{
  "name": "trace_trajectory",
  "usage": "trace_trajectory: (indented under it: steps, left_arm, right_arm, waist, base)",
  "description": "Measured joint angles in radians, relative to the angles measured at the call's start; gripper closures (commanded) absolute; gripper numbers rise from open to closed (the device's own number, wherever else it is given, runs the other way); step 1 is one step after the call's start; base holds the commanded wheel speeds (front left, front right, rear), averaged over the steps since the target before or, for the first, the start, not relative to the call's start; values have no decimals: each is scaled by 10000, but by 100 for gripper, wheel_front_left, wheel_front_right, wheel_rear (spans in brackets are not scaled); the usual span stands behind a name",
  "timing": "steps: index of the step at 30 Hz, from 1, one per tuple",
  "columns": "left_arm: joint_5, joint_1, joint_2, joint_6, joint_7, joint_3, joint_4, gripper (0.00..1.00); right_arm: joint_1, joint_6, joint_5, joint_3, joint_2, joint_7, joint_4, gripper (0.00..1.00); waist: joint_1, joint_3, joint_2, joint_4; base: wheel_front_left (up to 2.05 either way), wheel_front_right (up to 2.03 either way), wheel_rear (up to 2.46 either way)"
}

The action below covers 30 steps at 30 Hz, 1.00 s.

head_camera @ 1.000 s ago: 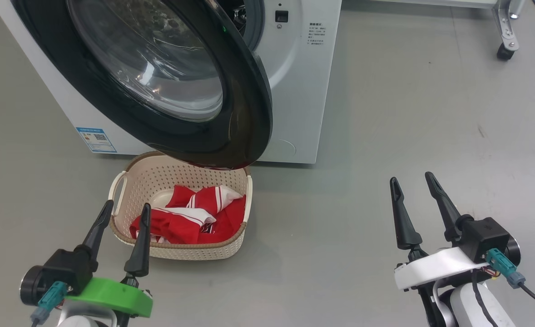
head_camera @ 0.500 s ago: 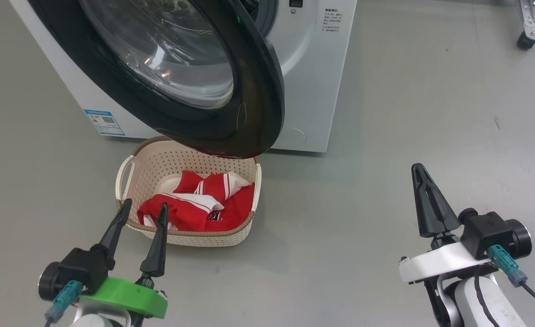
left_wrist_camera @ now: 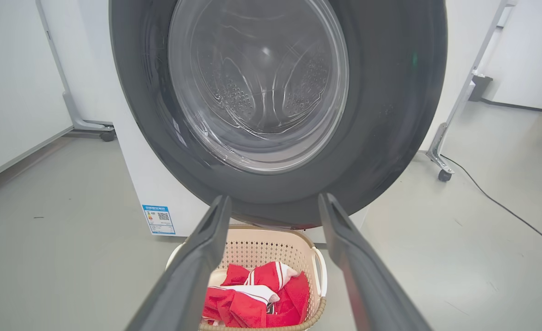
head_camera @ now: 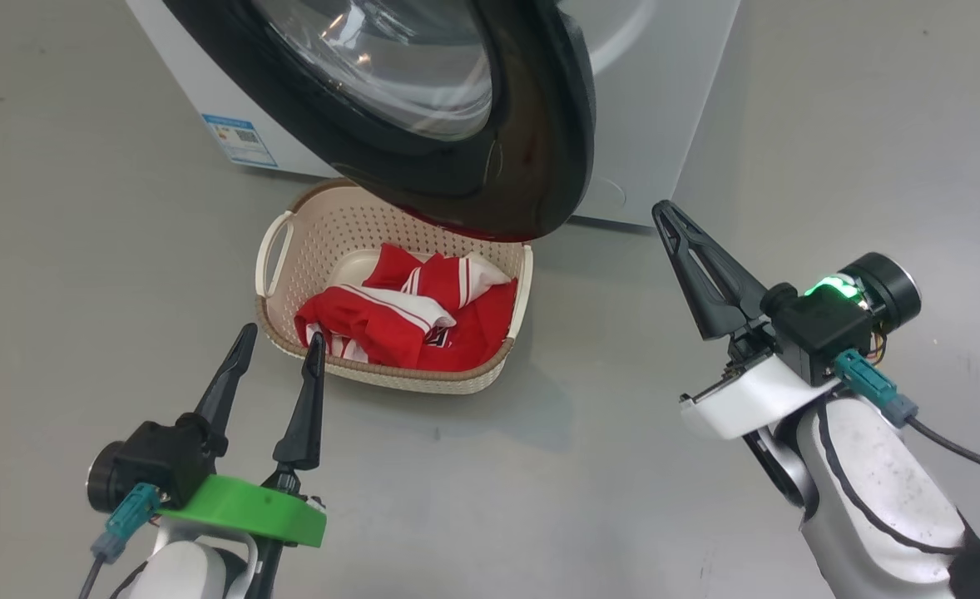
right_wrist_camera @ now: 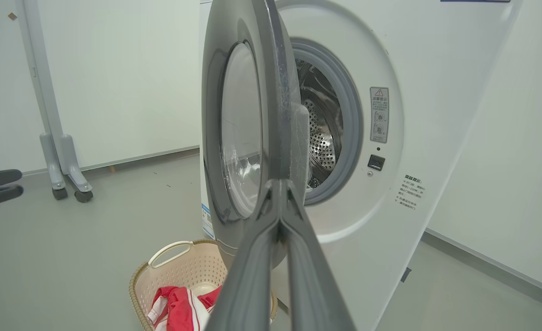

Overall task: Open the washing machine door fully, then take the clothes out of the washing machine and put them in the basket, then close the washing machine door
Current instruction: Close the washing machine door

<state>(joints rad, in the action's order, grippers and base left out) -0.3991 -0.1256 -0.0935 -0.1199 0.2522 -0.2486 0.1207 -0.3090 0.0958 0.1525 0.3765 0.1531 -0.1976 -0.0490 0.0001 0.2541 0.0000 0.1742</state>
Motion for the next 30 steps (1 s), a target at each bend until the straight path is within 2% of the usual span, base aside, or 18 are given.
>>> trace_trajectory:
  steps: [3,8,19,30]
  left_arm:
    - [-407,-147,280,-2,0,6,-50,0]
    - [-418,-651,311,-10,0,-86,-104,0]
    - [-583,-930,462,-12,0,-88,-52,0]
    - [-583,-1260,512,-54,0,-63,-61,0]
  right_arm:
    - [-516,88,-205,192,173,236,-238,100]
    - [-1181,174,-318,368,495,504,-644,100]
    - [-2499,257,-203,462,688,690,-1381,100]
    - [-3504,263,-117,416,857,640,-1822,100]
  waist:
    - [0,317,0,234]
    - [0,825,0,681]
    - [0,1795,0,1586]
    - [0,2445,0,1868]
  base:
    - [0,0,0]
    - [0,0,0]
    - [0,0,0]
    - [0,0,0]
